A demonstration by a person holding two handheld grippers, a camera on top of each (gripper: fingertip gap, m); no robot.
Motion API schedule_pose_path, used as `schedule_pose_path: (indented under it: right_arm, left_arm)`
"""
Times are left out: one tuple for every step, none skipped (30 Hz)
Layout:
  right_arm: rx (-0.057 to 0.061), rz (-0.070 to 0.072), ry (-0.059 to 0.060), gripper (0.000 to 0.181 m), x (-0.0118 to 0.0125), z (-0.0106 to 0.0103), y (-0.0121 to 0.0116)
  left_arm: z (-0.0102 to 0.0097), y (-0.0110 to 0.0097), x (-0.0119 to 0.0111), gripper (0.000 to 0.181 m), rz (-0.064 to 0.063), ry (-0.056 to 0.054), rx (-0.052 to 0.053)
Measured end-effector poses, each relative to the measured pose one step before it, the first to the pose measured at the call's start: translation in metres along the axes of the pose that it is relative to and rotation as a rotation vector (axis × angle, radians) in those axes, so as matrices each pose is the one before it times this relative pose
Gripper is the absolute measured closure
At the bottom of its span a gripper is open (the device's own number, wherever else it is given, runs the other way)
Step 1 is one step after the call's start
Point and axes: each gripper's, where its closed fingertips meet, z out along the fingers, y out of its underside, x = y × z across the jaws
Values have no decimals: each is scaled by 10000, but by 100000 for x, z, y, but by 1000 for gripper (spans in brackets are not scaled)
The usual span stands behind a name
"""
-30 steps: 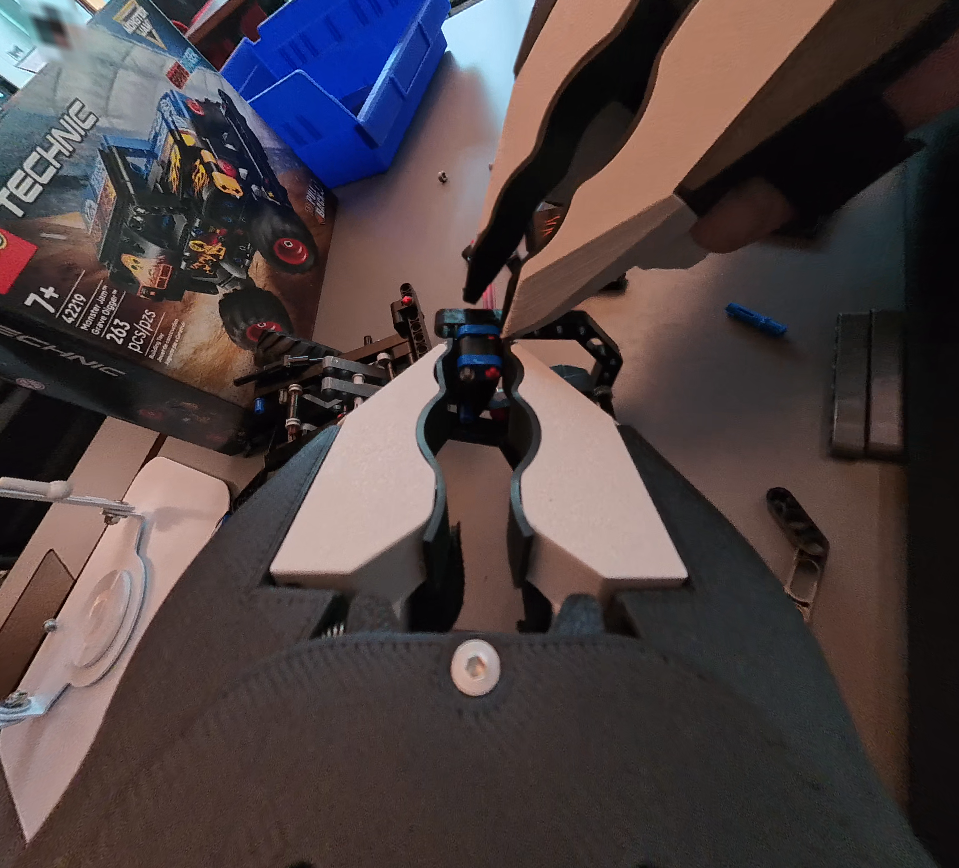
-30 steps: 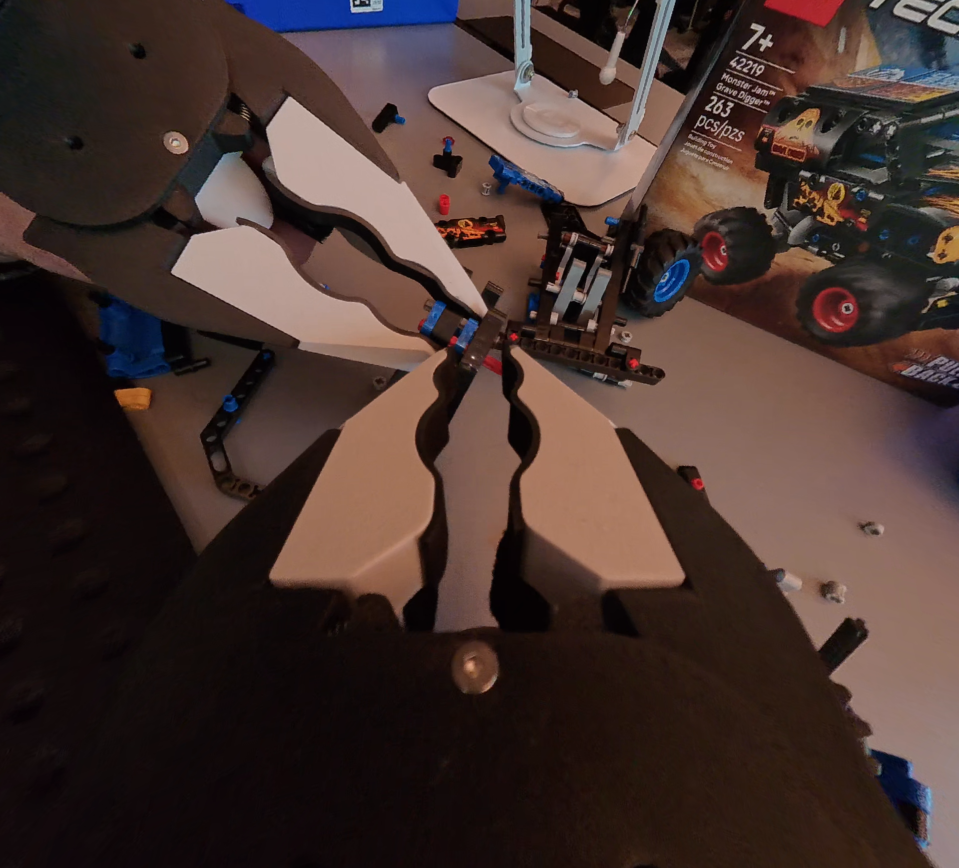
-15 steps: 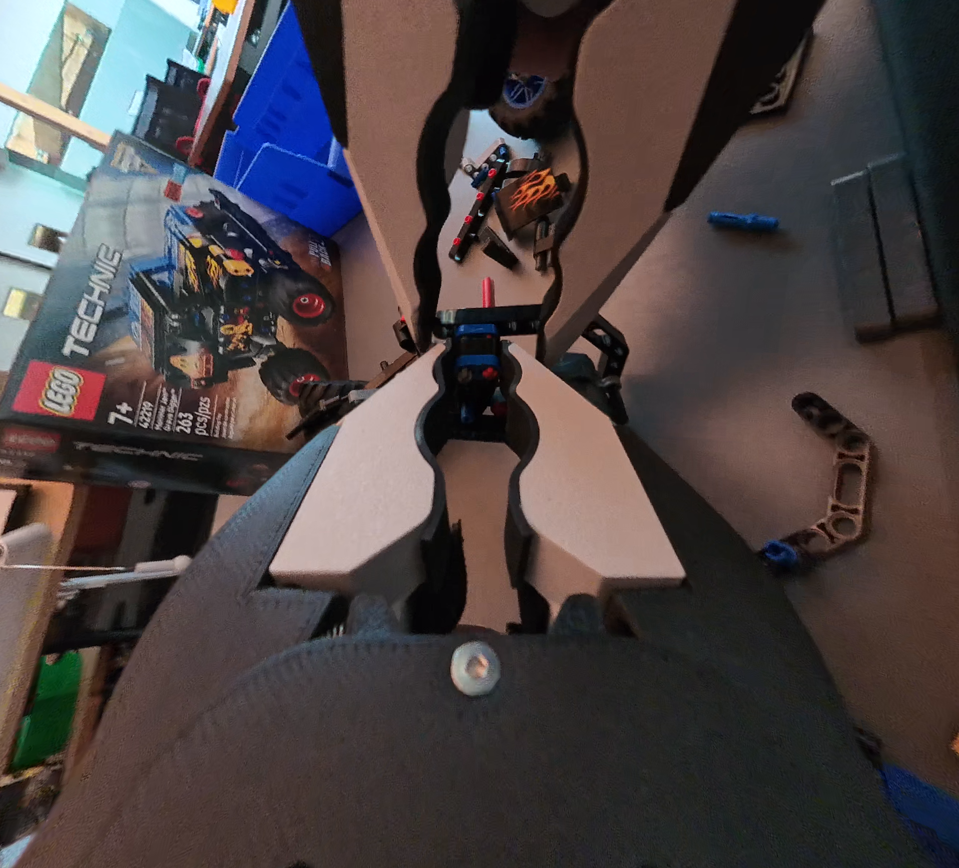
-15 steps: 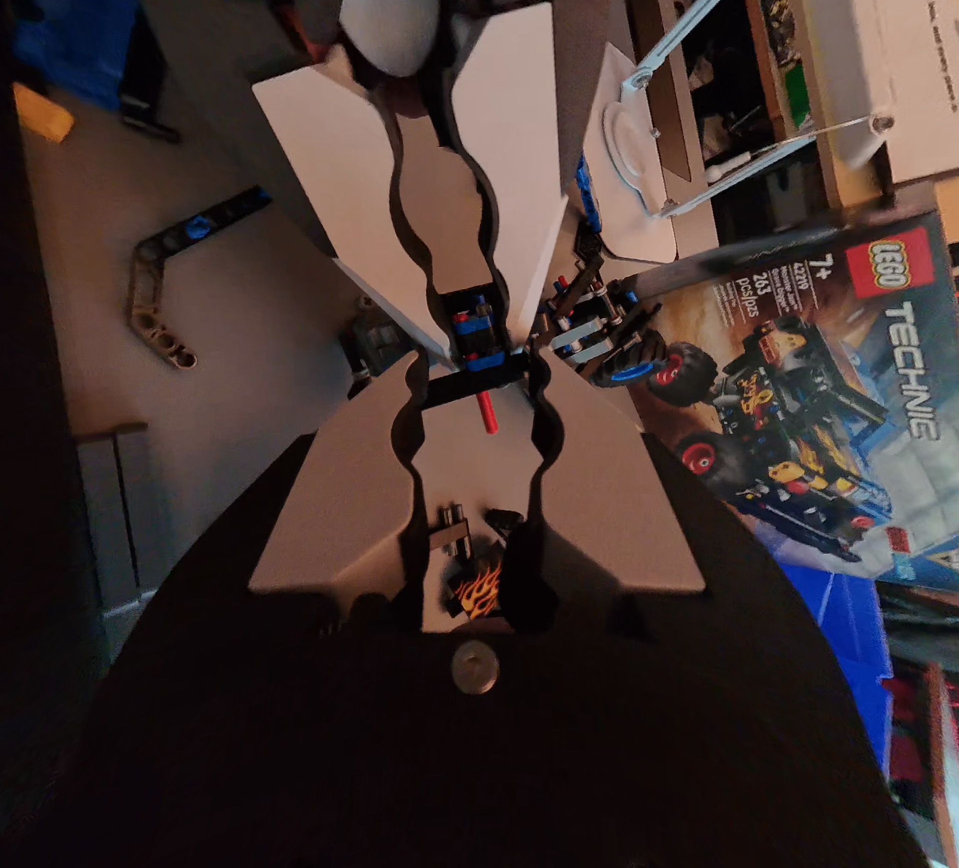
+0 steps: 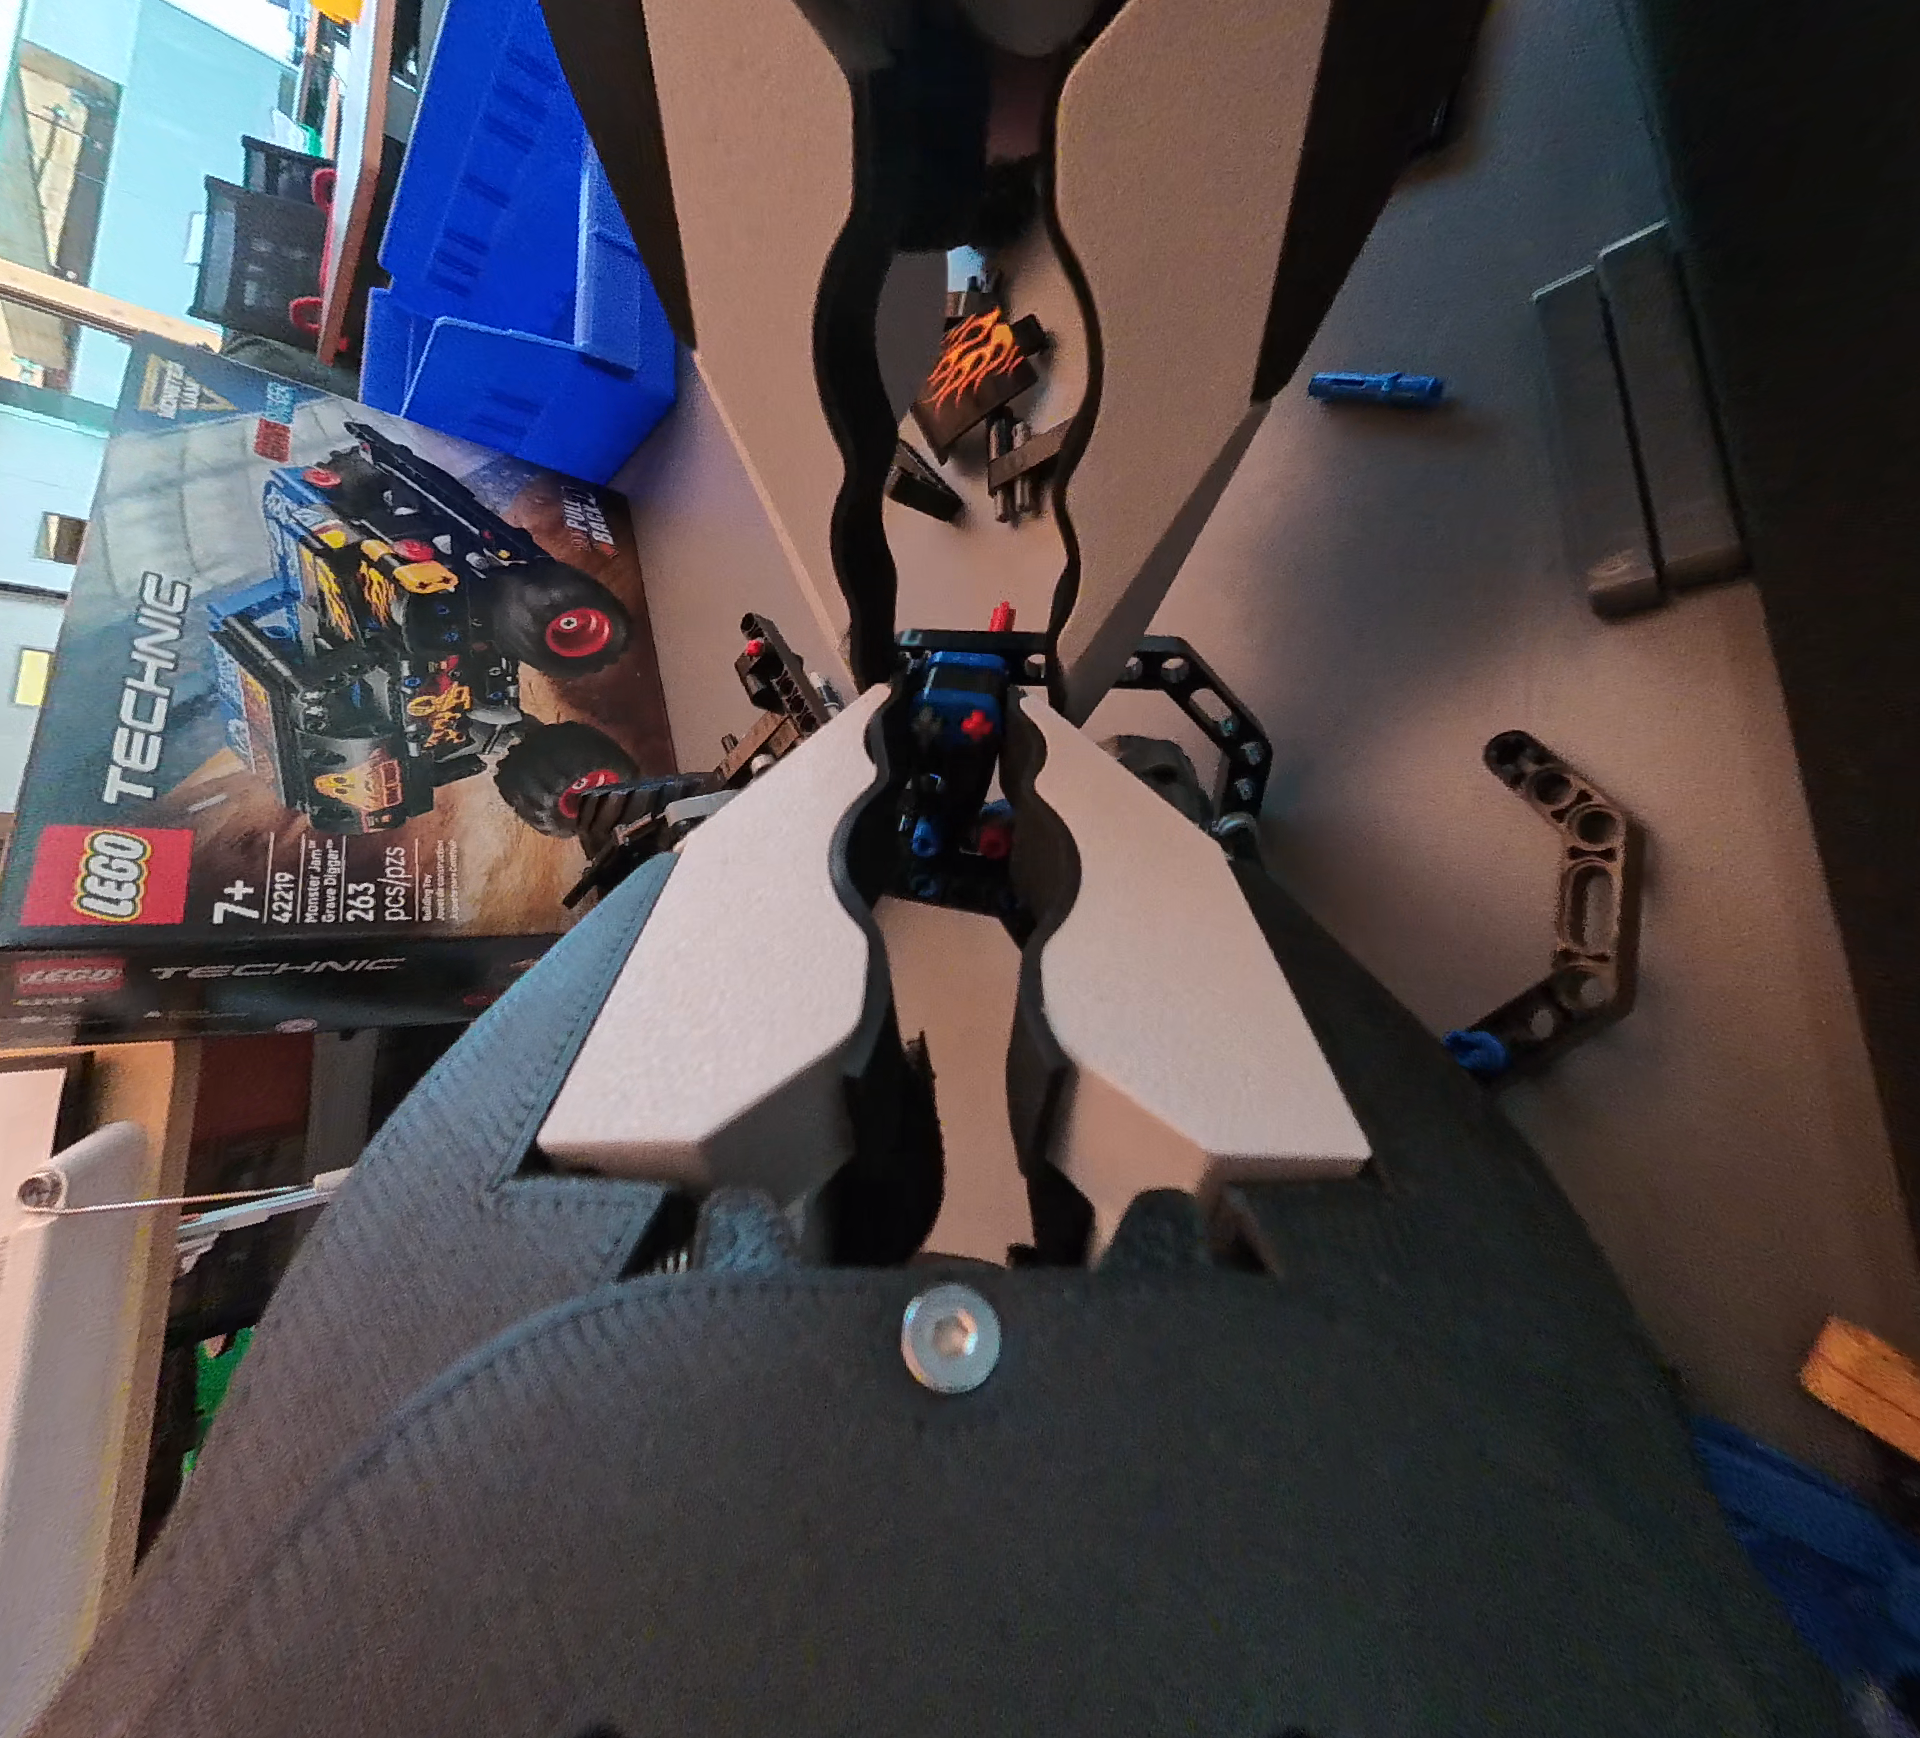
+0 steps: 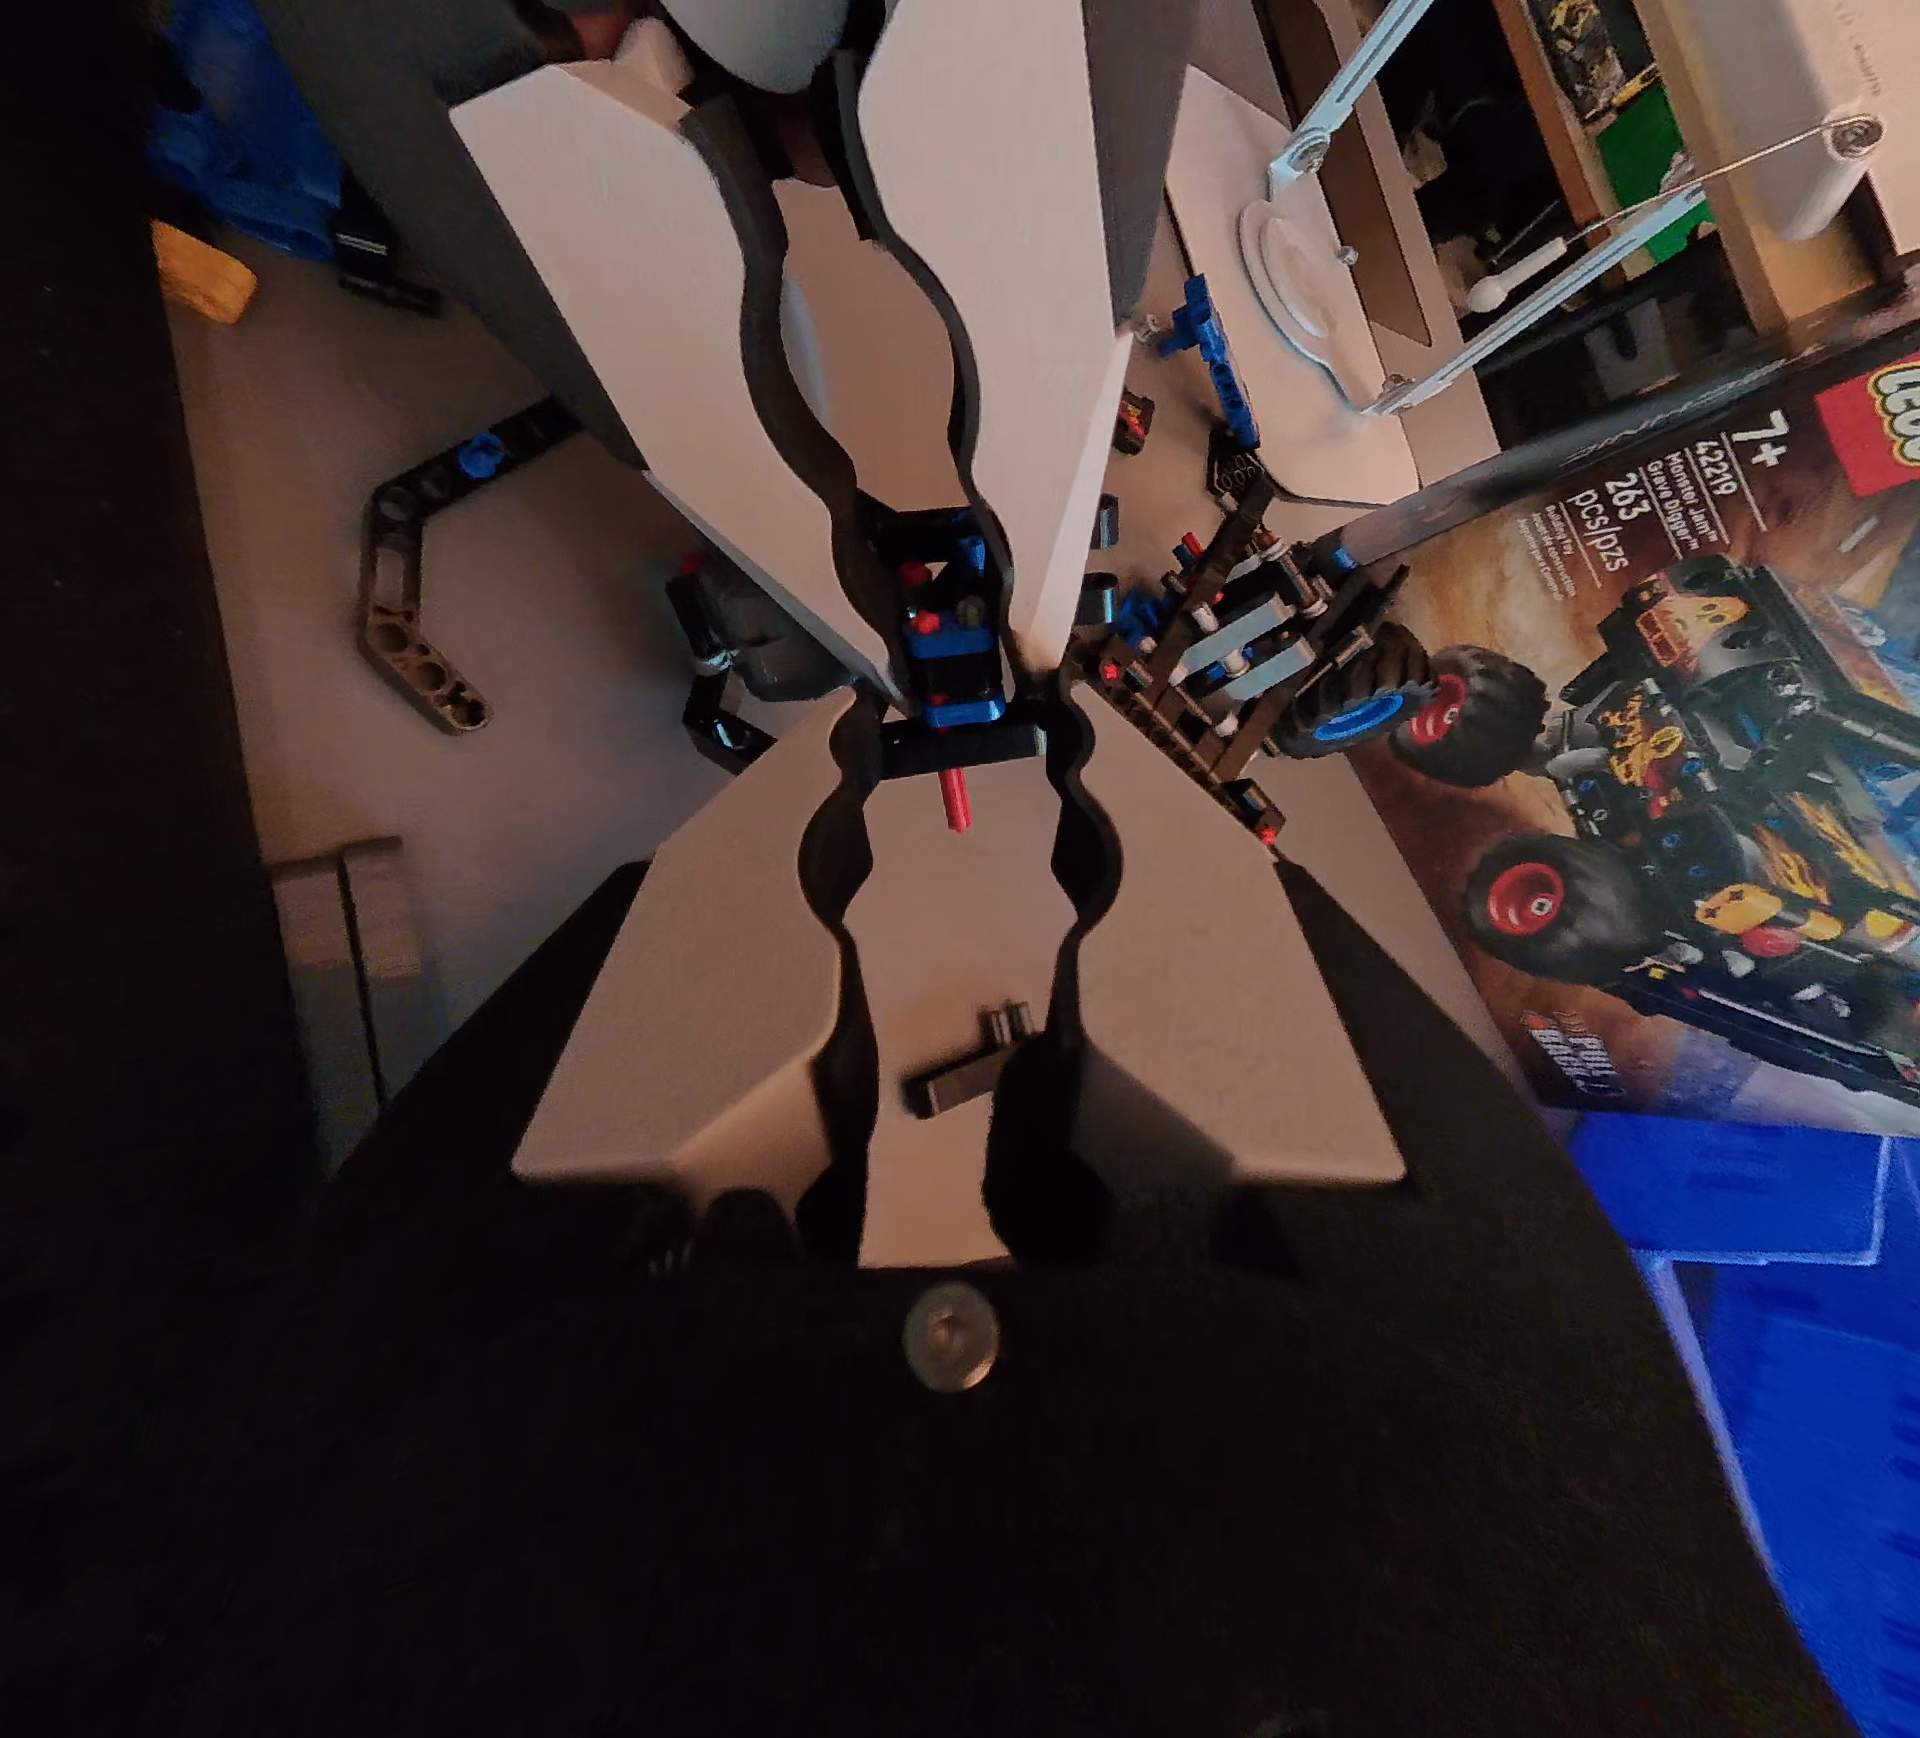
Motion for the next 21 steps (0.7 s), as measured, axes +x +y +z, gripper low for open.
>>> schedule_pose_path:
  right_arm:
    - [152, 143, -101, 150, -118, -50, 28]
    - [202, 155, -61, 150, -80, -55, -29]
    - [107, 63, -21, 150, -83, -109, -79]
    - [64, 98, -79, 150, -152, -35, 6]
    - [134, 77, -35, 150, -56, -18, -69]
    - [130, 55, -1, 150, 12, -81, -165]
    - [152, 156, -98, 150, -80, -74, -153]
    - [171, 134, -153, 150, -147, -48, -44]
    - [67, 53, -92, 149, -109, -34, 10]
    - [88, 87, -33, 150, -26, -101, -115]
    - [193, 159, -81, 149, -3, -144, -145]
    - [92, 138, -94, 149, -50, -57, -16]
    - [-27, 111, -56, 149, -45, 59, 81]
    - [-1, 140, -80, 149, -51, 62, 78]
    - [42, 194, -167, 150, -105, 9, 79]
    - [0, 118, -99, 150, -99, 26, 96]
    - [-130, -45, 28, 150, -42, 108, 145]
    - [-46, -10, 6, 150, -2, 38, 51]
    - [134, 120, -58, 150, 19, -103, -130]
    - [172, 92, -7, 149, 50, -96, -230]
    - [142, 99, -5, 149, 75, -60, -225]
  left_arm:
    - [-13, -79, 124, 168, -156, 76, 100]
    - [-58, -91, 48, 168, -203, 73, 169]
    - [-105, -142, 76, 168, -182, 85, 154]
    - [-24, -5, 171, 168, -139, 111, 109]
    - [-94, -71, -22, 168, -167, 20, 151]
    - [-184, -135, -65, 169, -234, 24, 144]
    - [-153, -109, 70, 169, -231, 97, 185]
    - [-54, -47, 158, 169, -241, 95, 169]
    - [-21, -45, 95, 169, -148, 73, 67]
    - [-112, -179, -24, 169, -91, -14, 146]
    - [-111, -208, -6, 169, -273, 39, 200]
    - [-4, -17, 65, 169, -155, 73, 92]
    - [57, 121, 29, 169, 200, -61, -73]
    - [30, 39, 32, 169, 290, -149, -91]
    - [23, -1, 103, 168, 68, -21, 3]
    - [63, 84, 65, 169, 169, -10, -82]
    - [93, 167, 39, 168, 460, -117, -285]
    - [-24, -44, -16, 168, 312, -173, -112]
    - [-119, -173, -40, 168, -276, 40, 169]
    - [-192, -142, -174, 169, -303, 48, 163]
    - [-144, -147, -168, 169, -152, -52, 86]
